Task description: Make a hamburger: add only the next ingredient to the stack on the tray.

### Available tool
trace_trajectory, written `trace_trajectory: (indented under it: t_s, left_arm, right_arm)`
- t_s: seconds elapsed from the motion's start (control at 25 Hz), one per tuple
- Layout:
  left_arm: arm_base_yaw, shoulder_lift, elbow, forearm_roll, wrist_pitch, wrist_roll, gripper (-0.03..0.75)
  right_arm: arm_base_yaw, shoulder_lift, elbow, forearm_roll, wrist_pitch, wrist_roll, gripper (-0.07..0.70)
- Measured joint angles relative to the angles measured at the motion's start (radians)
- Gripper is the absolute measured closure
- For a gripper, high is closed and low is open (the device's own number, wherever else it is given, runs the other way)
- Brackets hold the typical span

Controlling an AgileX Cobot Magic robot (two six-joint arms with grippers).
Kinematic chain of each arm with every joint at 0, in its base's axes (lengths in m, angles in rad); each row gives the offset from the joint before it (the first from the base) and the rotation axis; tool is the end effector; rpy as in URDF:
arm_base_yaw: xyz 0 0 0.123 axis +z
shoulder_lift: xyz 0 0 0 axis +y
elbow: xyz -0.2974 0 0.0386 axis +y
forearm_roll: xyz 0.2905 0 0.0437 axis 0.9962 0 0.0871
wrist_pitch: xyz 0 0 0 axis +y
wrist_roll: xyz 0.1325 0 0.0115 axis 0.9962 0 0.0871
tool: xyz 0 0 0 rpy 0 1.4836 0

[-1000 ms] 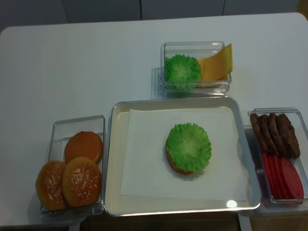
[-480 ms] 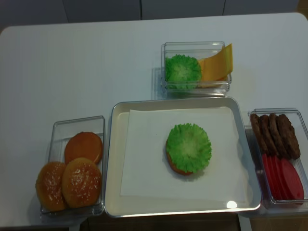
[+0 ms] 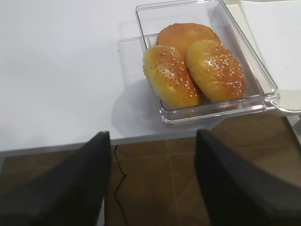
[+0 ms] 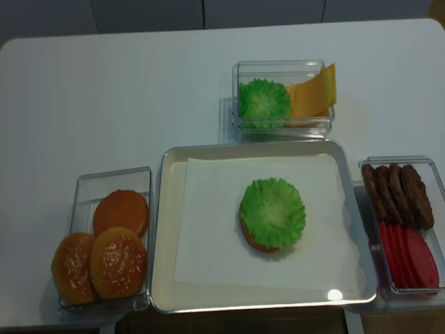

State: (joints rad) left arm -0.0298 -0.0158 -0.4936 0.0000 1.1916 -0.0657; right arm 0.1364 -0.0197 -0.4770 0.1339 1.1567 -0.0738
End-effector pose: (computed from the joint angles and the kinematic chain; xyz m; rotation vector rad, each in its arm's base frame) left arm 0.0444 -0.0013 0.2621 -0.0389 2.1660 -0.0549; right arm 0.0449 0.0226 0.2613 -0.2385 2.1287 0.1994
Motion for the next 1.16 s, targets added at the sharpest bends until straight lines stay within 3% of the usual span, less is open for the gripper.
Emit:
trace_trajectory:
  t_s: [1.16]
  left_arm:
    - [0.001, 0.0, 0.002, 0.0, 0.0, 0.0, 0.293]
  right_arm:
    - [-0.041, 0.0, 0.0, 0.008, 0.0, 0.0, 0.174]
